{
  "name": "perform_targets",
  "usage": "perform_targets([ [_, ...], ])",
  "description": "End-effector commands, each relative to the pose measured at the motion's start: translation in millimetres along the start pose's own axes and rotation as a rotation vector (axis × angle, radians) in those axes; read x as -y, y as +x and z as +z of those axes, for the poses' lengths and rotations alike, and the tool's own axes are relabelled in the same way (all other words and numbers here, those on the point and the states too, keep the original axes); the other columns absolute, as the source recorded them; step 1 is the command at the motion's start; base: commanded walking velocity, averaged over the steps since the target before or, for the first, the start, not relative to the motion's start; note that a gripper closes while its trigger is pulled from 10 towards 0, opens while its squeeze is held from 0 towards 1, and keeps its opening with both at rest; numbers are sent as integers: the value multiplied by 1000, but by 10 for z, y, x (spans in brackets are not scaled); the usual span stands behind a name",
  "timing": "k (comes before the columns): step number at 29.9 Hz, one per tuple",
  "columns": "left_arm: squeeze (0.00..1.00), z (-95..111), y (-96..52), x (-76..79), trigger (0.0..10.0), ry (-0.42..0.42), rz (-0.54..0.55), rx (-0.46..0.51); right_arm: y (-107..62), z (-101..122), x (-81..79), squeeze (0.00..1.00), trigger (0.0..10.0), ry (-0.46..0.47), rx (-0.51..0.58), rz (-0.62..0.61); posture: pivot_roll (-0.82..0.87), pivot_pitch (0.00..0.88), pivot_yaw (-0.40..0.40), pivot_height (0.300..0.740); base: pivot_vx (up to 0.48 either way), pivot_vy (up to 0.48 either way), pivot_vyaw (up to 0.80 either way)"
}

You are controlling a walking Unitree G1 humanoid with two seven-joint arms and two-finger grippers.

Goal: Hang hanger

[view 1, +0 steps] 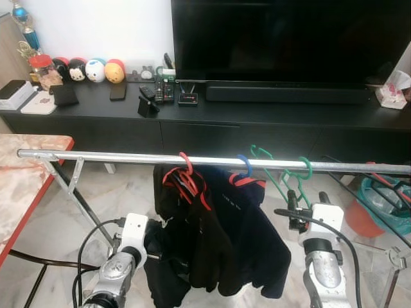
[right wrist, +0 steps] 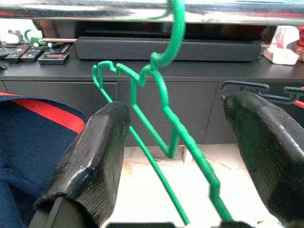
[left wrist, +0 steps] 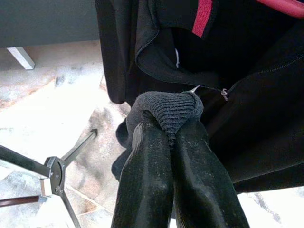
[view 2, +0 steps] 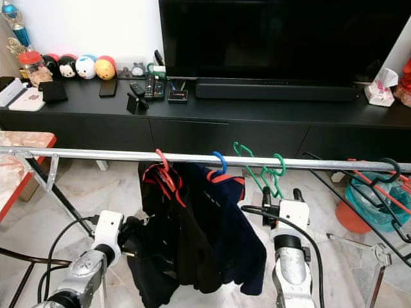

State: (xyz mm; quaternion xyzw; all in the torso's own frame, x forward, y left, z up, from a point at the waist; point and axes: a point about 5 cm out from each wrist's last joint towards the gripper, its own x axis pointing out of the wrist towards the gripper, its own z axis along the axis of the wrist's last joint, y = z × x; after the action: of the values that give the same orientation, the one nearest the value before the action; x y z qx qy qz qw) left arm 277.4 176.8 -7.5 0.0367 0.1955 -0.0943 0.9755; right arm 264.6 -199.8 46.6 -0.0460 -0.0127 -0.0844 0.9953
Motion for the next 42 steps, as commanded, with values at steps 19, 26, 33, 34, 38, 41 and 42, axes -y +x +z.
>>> perform_targets([
  [19, 0, -18, -6, 34, 10000, -3, -12, 1, 30, 10, 7, 0, 10000, -8, -10, -8, 80, 0, -22, 740, 0, 0, 0],
  [26, 0, -22, -7, 41, 10000, -3, -15, 0, 36, 26, 8, 0, 10000, -6, -2, -10, 79, 0, -23, 740, 0, 0, 0],
  [33, 0, -22, -6, 49, 10000, -3, -18, 0, 21, 18, 5, 0, 10000, -6, -3, -12, 79, 0, -22, 740, 0, 0, 0],
  [34, 0, -22, -5, 49, 10000, -3, -18, 0, 21, 17, 5, 0, 10000, -6, -3, -12, 79, 0, -22, 740, 0, 0, 0],
  [38, 0, -15, -2, 46, 10000, -3, -16, 2, 27, 22, 5, 0, 10000, -7, -2, -13, 77, 0, -21, 740, 0, 0, 0],
  [41, 0, -13, -1, 43, 10000, -3, -15, 1, 29, 23, 6, 0, 10000, -7, -2, -14, 78, 0, -20, 740, 0, 0, 0],
  [42, 0, -12, -1, 43, 10000, -3, -15, 2, 31, 24, 5, 0, 10000, -7, -2, -14, 78, 0, -20, 740, 0, 0, 0],
])
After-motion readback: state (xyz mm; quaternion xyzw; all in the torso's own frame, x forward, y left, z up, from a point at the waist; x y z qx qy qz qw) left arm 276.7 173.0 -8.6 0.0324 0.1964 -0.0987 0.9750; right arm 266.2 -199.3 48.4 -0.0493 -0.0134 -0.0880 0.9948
